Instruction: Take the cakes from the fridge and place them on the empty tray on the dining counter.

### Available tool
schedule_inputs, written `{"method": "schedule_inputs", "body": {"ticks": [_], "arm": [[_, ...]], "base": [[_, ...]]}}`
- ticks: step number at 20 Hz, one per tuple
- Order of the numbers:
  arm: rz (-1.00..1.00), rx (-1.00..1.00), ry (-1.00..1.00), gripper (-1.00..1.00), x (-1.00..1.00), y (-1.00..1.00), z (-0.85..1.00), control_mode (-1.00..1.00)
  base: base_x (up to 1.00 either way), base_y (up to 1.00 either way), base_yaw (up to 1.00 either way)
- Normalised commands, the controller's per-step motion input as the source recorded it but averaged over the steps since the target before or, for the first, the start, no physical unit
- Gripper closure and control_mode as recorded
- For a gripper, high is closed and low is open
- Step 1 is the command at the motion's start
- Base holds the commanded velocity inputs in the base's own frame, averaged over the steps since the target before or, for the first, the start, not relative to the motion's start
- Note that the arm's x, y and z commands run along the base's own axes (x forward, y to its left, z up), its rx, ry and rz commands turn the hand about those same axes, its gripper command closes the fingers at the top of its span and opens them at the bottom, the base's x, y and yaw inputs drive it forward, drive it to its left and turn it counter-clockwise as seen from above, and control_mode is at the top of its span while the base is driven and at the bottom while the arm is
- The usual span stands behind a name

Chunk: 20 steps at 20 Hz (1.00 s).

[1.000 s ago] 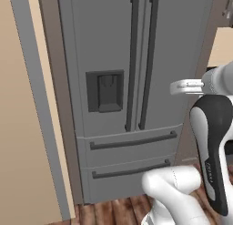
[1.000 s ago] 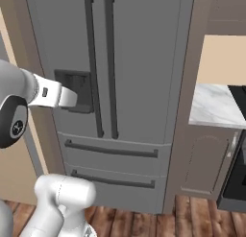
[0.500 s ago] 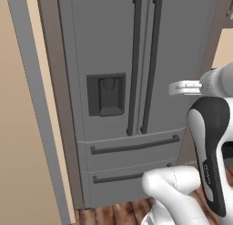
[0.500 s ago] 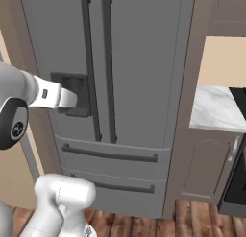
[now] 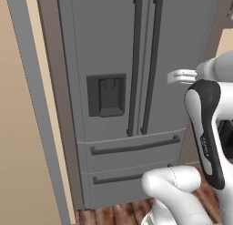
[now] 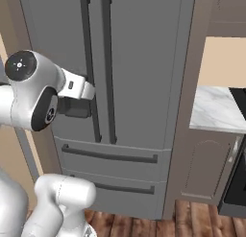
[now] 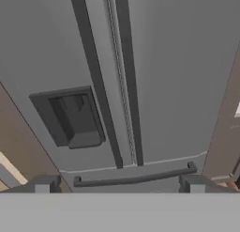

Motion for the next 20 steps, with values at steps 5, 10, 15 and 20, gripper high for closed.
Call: {"method": "schedule_inputs", "body": {"ticks": [5,10,15,20], "arm": [[0.08,0.00,-0.02,-1.00,0.89,-0.14,-0.17,-1.00],[0.04,-0.10,-0.13,-1.00,0.42,0.00,-0.19,-1.00],[-0.03,-0.04,0.00,-1.00,0.41,0.00,-0.07,-1.00],[-0.03,0.00,0.17,-1.00,0.61,-0.06,0.00,-1.00]], "base": [[0.00,0.00,0.00],[0.00,0.00,0.00],[0.00,0.00,0.00],[0.00,0.00,0.00]]}}
